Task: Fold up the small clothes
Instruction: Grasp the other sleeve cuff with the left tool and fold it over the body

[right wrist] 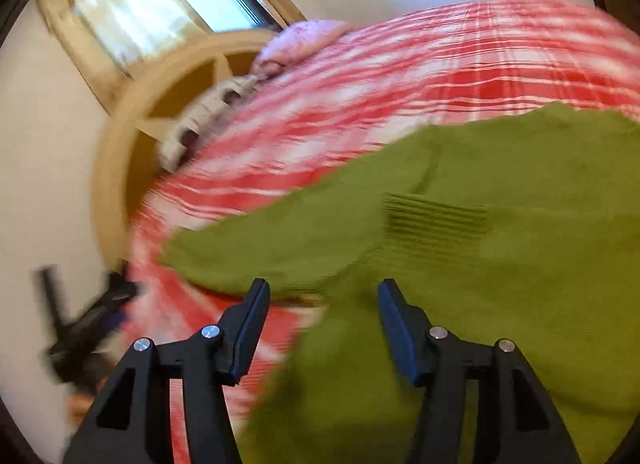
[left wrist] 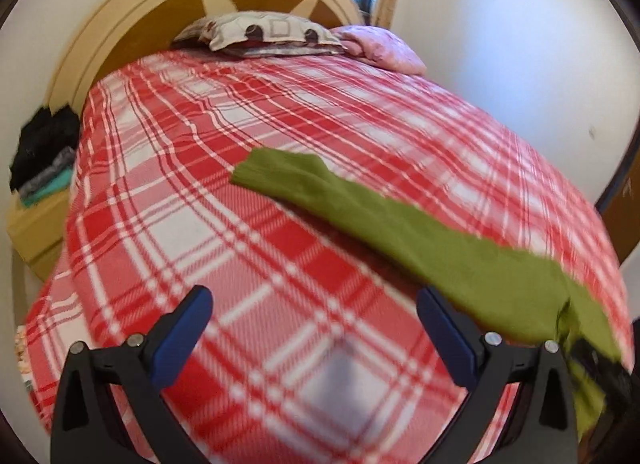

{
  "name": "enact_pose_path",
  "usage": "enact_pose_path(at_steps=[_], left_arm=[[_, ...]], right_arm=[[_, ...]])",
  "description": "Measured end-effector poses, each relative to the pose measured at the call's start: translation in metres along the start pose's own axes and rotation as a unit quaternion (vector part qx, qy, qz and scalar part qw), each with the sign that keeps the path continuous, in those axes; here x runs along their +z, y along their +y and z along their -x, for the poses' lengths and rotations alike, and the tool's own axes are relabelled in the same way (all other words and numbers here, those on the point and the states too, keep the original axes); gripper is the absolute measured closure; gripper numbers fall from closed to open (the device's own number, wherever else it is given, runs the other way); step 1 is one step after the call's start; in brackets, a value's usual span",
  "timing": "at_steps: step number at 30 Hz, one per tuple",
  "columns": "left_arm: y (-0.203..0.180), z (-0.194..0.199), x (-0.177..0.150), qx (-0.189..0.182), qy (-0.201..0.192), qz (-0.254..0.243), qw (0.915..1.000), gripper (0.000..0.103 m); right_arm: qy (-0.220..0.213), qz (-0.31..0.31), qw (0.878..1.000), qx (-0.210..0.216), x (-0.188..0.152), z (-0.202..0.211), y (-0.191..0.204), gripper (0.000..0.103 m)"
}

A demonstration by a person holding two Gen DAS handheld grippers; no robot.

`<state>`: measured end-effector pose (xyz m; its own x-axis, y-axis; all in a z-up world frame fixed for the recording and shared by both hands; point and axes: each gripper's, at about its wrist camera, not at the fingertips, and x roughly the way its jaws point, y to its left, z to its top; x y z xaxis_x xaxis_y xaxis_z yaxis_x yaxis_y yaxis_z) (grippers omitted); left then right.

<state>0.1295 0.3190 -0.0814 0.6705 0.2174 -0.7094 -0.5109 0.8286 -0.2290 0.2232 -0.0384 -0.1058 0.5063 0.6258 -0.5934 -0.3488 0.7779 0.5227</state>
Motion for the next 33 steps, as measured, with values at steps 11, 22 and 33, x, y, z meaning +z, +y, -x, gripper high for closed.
enact_pose_path(at_steps=[11,22,33], left_arm=[[-0.001,-0.081,0.038,-0.034,0.065,0.139,0.9875,0.004],[0.002,-0.093,0.039,-0.07,0.068,0.145,0.9846,0.091],[-0.119,-0.007,0.045,-0.105,-0.036,-0.057,0.9921,0.094]], right_arm=[[-0.039,0.028,0.998,-0.034,-0.034,0.059,0.032,0.045],[-0.046,-0.038,0.996,-0.06,-0.044,0.078,-0.001,0.045],[-0.092,-0.139,0.981,-0.104,-0.052,0.128,-0.071,0.045]])
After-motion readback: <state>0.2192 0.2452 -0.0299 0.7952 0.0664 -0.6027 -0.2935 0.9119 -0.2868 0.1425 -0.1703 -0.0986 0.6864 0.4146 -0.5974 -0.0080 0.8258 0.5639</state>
